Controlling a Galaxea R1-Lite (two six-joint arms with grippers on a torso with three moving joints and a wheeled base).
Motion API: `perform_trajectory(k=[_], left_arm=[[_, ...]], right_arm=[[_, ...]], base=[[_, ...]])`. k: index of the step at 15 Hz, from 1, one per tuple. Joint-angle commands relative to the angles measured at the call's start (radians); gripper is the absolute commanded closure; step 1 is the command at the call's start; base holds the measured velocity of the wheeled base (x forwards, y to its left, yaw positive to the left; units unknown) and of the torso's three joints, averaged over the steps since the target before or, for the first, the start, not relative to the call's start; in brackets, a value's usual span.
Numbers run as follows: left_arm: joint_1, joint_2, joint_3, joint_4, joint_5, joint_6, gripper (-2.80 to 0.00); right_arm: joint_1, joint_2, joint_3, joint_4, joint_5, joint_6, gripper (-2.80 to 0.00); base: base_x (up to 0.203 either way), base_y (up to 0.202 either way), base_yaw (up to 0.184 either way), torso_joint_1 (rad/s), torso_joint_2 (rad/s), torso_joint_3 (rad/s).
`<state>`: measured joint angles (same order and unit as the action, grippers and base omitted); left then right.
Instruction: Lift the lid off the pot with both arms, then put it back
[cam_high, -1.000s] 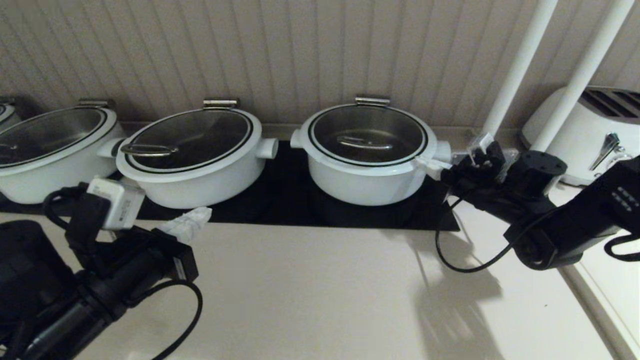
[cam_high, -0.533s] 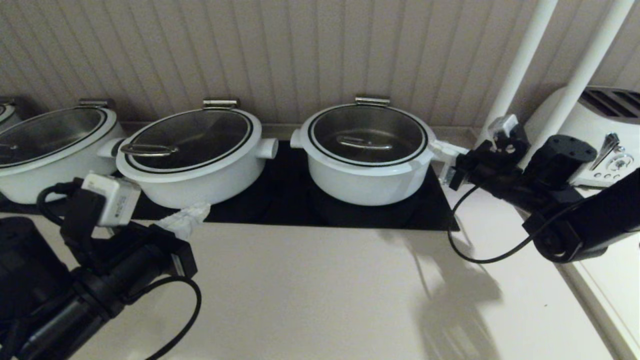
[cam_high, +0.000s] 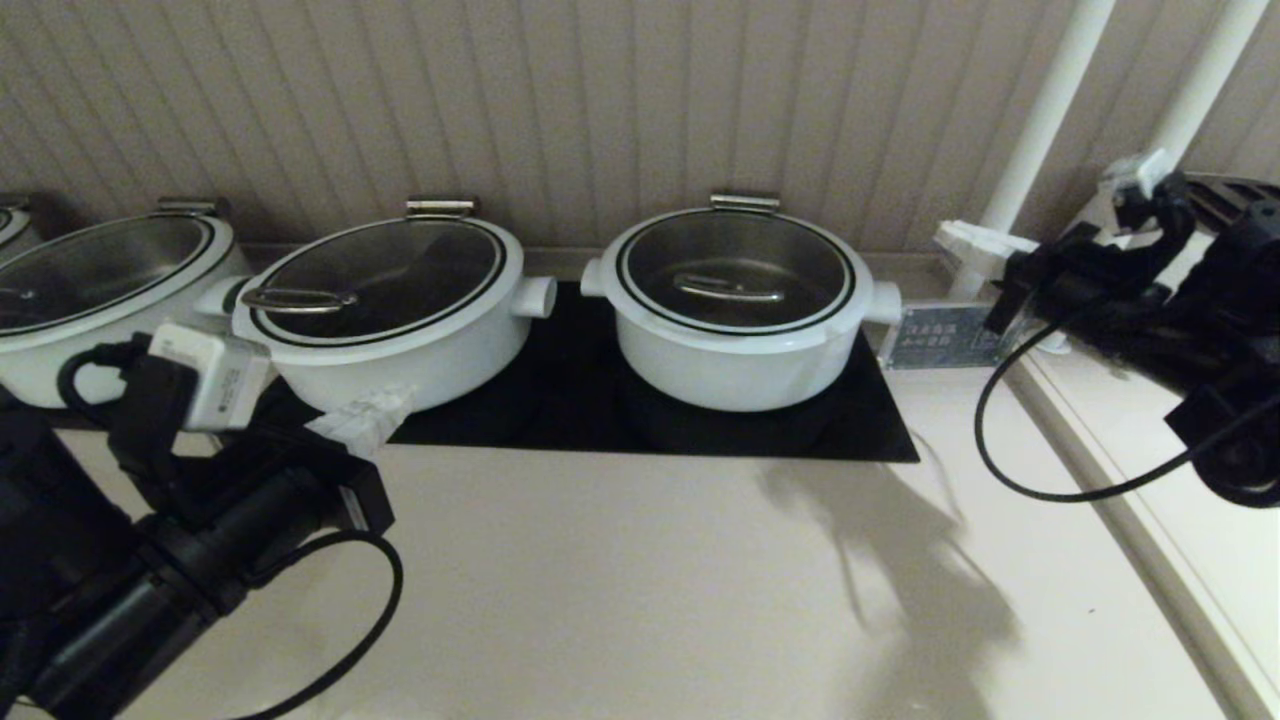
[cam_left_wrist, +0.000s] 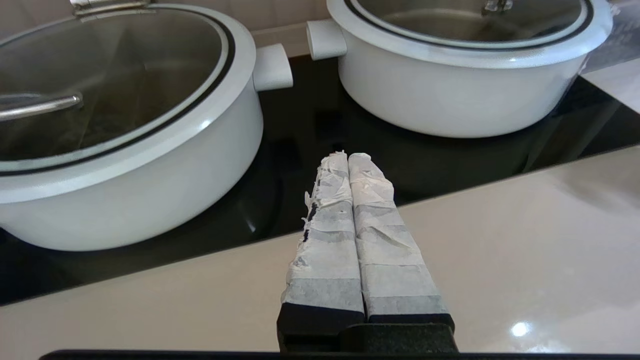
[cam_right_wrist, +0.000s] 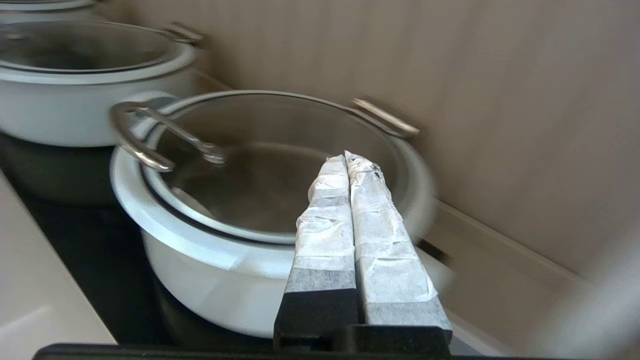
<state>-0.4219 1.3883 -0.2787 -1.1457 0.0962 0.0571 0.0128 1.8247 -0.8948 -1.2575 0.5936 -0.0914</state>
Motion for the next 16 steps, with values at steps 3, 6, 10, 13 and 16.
perform_trajectory(k=[3, 6, 10, 13, 16], left_arm=[[0.024, -0.029, 0.023, -0.006, 0.002, 0.002, 0.00], [0.118, -0.098, 0.091, -0.002, 0.002, 0.002, 0.00], [0.219, -0.275, 0.256, 0.008, 0.002, 0.000, 0.00], [0.302, -0.434, 0.275, 0.144, 0.023, -0.005, 0.00], [0.311, -0.700, 0.277, 0.405, 0.031, -0.001, 0.00]], right_arm=[[-0.071, -0.152, 0.148, 0.017, 0.003, -0.002, 0.00], [-0.081, -0.197, 0.309, -0.012, 0.002, -0.005, 0.00], [-0.082, -0.198, 0.474, -0.128, -0.014, -0.009, 0.00], [-0.082, -0.190, 0.576, -0.210, -0.022, -0.011, 0.00], [-0.082, -0.186, 0.653, -0.242, -0.037, -0.041, 0.00]], base=[[0.000, 0.000, 0.000, 0.000, 0.00, 0.000], [0.000, 0.000, 0.000, 0.000, 0.00, 0.000], [0.000, 0.000, 0.000, 0.000, 0.00, 0.000], [0.000, 0.000, 0.000, 0.000, 0.00, 0.000], [0.000, 0.000, 0.000, 0.000, 0.00, 0.000]])
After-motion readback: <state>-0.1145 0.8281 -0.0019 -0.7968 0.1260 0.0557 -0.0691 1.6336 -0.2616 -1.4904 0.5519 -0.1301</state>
